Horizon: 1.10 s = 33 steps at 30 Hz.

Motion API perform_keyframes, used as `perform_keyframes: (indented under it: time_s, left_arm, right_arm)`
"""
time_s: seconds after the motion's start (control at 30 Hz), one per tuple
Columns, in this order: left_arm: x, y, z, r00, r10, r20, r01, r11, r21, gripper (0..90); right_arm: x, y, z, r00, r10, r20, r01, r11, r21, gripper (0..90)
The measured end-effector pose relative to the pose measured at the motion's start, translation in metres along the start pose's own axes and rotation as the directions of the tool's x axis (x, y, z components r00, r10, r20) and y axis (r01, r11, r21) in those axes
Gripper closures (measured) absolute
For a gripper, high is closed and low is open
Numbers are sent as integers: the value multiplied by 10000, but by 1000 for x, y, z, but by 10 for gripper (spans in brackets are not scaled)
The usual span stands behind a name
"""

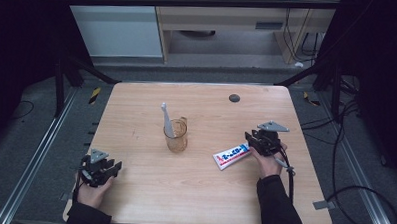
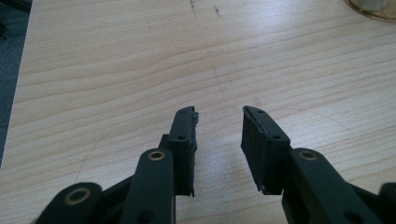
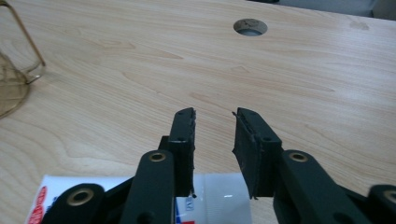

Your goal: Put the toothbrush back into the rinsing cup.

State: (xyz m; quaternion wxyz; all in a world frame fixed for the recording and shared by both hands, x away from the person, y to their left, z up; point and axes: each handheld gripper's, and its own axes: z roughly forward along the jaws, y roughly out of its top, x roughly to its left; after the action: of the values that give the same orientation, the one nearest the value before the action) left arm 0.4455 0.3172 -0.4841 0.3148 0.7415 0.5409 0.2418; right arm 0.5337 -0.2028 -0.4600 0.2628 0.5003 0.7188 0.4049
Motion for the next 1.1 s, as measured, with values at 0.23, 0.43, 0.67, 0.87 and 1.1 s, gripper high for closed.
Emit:
perform_keyframes:
  time_s: [0.23, 0.43, 0.67, 0.87, 1.1]
  left_arm:
    - [0, 0, 0, 10000, 4, 3, -4, 10000, -7, 644]
    - [0, 0, 0, 10000, 2, 2, -2, 10000, -3, 644]
    - [0, 0, 0, 10000, 9, 4, -9, 10000, 4, 644]
    - [0, 0, 0, 10000, 14, -3, -14, 10000, 7, 644]
    - [0, 0, 0, 10000, 22, 0, -22, 10000, 5, 644]
  right_arm:
    - [-5, -6, 17, 9996, 146, 233, -155, 9992, 368, 787]
    - [-8, -9, 22, 9997, 155, 171, -166, 9979, 623, 831]
    - [-9, -10, 23, 9997, -1, 240, -21, 9959, 906, 847]
    - [-10, -11, 23, 9996, -135, 261, 108, 9949, 1005, 852]
    - [-10, -11, 20, 9986, -415, 323, 372, 9915, 1244, 866]
